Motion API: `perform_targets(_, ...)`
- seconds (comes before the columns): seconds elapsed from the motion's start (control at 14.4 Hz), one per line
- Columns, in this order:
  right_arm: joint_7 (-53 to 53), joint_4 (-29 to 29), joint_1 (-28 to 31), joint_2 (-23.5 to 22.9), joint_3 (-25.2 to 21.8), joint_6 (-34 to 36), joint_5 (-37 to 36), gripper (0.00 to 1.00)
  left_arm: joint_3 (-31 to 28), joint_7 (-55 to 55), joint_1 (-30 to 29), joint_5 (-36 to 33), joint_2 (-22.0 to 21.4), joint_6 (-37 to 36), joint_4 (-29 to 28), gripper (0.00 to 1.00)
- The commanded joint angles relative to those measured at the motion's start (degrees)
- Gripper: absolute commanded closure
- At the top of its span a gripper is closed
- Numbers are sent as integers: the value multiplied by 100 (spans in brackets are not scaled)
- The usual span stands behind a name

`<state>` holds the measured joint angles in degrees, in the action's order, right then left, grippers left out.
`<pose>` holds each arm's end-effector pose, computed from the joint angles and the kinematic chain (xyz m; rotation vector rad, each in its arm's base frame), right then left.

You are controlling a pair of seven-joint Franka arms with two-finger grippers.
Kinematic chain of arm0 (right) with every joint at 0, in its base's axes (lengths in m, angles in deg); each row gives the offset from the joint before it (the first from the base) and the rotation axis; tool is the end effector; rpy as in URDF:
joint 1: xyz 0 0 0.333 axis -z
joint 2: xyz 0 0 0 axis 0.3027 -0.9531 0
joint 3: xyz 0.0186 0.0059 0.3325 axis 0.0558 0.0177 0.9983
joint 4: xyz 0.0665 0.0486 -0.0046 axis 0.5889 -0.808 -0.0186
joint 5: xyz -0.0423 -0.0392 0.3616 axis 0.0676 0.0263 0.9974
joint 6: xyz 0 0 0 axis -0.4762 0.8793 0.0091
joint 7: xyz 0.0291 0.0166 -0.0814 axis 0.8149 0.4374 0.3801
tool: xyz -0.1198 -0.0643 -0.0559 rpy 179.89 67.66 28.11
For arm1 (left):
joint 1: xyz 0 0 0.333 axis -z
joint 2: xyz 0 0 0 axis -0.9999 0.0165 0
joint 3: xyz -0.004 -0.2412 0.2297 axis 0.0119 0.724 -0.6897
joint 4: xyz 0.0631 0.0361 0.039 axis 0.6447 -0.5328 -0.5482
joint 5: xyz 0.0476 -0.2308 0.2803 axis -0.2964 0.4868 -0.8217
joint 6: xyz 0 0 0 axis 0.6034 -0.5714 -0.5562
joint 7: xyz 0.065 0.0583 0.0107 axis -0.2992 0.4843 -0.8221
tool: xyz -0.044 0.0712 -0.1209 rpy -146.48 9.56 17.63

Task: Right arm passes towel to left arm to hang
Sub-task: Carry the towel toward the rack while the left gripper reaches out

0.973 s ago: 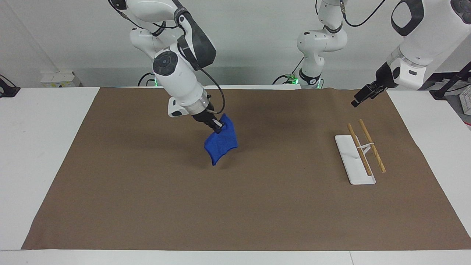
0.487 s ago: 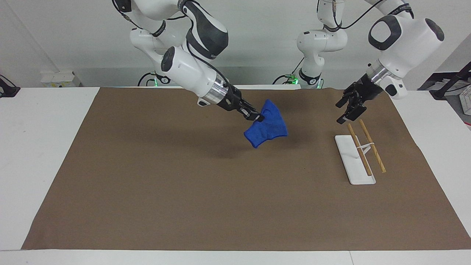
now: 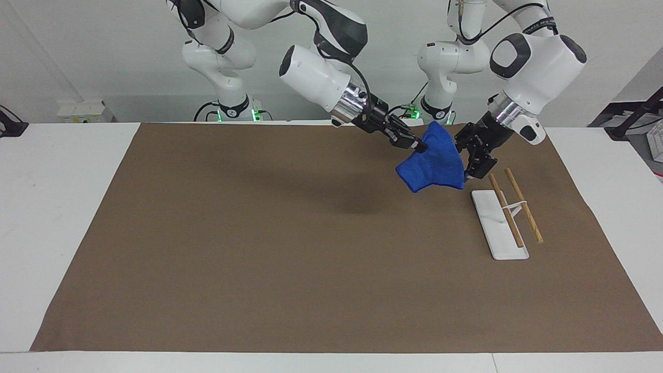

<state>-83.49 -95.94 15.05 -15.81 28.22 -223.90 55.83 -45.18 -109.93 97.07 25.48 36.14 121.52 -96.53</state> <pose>0.5194 0.4550 0.5428 -1.5695 1.3771 0.5088 0.4845 -0.1443 0.5127 2.0378 1.7506 -0.2522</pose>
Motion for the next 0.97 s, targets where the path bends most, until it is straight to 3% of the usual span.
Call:
perform_targets(0.0, -1, 159, 81, -131, 145, -21, 44, 100, -51, -90, -19, 148, 32, 183, 8, 0)
perform_targets(0.21, 217, 133, 81, -131, 162, 242, -113, 100, -68, -99, -221, 279, 155, 174, 219, 0)
perform_targets(0.49, 569, 106, 99, -123, 171, 743, -395, 100, -51, -29, -11, 262, 173, 270, 194, 0)
perform_targets(0.9, 614, 80, 107, -114, 224, 929, -501, 100, -51, 183, 183, 227, 42, -309, 71, 1)
